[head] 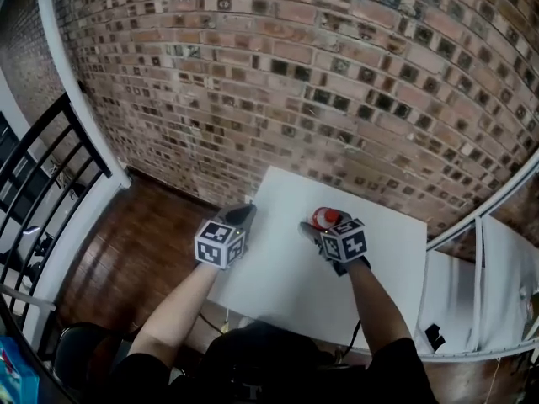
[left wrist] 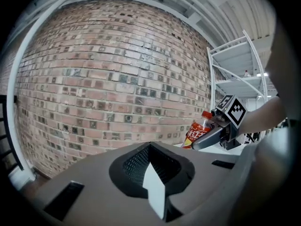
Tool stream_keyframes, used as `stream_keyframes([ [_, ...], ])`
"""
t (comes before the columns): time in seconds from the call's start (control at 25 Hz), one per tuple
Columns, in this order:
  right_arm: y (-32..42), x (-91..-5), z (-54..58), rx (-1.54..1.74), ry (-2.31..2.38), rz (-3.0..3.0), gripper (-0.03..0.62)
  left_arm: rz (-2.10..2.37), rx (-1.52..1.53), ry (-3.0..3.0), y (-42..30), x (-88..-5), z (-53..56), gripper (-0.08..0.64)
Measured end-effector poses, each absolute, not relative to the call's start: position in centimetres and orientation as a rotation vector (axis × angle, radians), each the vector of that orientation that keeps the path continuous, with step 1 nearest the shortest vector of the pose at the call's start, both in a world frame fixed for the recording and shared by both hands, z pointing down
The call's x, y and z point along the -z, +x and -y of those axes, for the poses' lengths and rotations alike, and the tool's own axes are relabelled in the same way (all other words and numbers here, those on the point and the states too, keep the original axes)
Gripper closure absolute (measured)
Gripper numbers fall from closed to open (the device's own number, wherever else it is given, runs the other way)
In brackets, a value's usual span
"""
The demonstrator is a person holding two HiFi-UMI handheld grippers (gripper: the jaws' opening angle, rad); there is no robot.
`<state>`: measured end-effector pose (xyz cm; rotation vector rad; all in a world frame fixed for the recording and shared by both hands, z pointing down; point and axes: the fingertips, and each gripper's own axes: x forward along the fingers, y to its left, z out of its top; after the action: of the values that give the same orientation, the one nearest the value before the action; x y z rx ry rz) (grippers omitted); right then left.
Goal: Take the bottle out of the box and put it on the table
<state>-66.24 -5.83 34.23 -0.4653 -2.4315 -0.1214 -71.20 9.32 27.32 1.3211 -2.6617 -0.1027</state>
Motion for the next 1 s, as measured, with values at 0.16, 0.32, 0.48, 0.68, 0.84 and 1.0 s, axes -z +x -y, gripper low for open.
stream_keyframes([
  [0.16, -67.7, -37.6, 5.6, 0.086, -0.432, 2.377, 0.247, 2.613, 0.138, 1.275, -72.6, -30.5, -10.4, 0.558],
  [0.32, -69.7, -40.6, 6.4, 0.087, -0.431, 2.335, 0.247, 2.578, 0.158, 1.229, -74.0, -33.4, -10.4, 0.558],
  [0.48, -71.9, -42.5, 7.0, 0.084, -0.449, 2.303, 0.247, 2.557, 0.166, 1.176, -75.3, -35.4, -10.6, 0.558],
  [0.68, -75.4, -43.4, 7.1, 0.066, -0.494, 2.275, 0.247, 2.571, 0.176, 1.139, -78.2, -35.5, -9.8, 0.558],
  [0.84, -78.3, -43.7, 7.6, 0.080, -0.507, 2.279, 0.245, 2.569, 0.173, 1.131, -80.1, -35.6, -8.6, 0.558],
  [1.0, -80.5, -44.7, 8.0, 0.115, -0.523, 2.260, 0.245, 2.536, 0.159, 1.104, -81.0, -37.6, -8.2, 0.558],
])
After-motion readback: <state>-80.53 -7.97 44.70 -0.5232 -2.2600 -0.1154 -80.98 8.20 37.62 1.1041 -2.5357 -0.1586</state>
